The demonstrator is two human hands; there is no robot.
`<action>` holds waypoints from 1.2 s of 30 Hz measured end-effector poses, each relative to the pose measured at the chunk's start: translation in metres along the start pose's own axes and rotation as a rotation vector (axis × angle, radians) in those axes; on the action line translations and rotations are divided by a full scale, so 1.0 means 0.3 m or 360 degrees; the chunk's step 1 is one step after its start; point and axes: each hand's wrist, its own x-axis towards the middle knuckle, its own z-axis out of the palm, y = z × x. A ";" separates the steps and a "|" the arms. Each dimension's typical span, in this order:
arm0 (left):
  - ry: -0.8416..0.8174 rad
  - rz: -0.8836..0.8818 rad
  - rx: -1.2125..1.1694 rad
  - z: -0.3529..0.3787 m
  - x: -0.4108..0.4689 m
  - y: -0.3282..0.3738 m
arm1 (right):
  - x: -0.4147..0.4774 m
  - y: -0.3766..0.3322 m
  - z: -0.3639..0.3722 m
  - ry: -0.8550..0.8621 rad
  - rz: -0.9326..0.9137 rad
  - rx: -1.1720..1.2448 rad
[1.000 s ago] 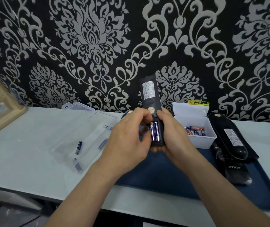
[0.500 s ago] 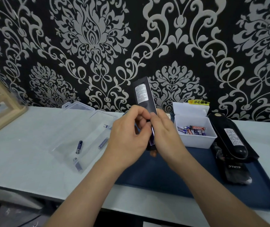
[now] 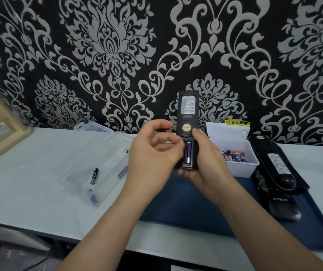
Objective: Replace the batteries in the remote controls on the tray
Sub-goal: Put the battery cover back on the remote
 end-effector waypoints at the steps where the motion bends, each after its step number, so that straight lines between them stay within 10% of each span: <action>1: 0.0079 -0.0154 -0.0295 -0.004 0.012 0.004 | 0.001 -0.003 -0.003 0.0013 0.0012 0.0034; 6: 0.0132 -0.0812 -0.0984 -0.046 0.052 -0.005 | 0.004 -0.010 -0.008 0.0012 0.0045 0.0083; 14: -0.0336 0.0254 0.1082 -0.033 0.010 -0.040 | 0.008 0.001 -0.010 0.0072 -0.0073 -0.0172; 36: -0.0507 0.0900 0.1692 -0.065 0.016 -0.034 | 0.004 -0.005 -0.028 -0.0203 0.0010 -0.0794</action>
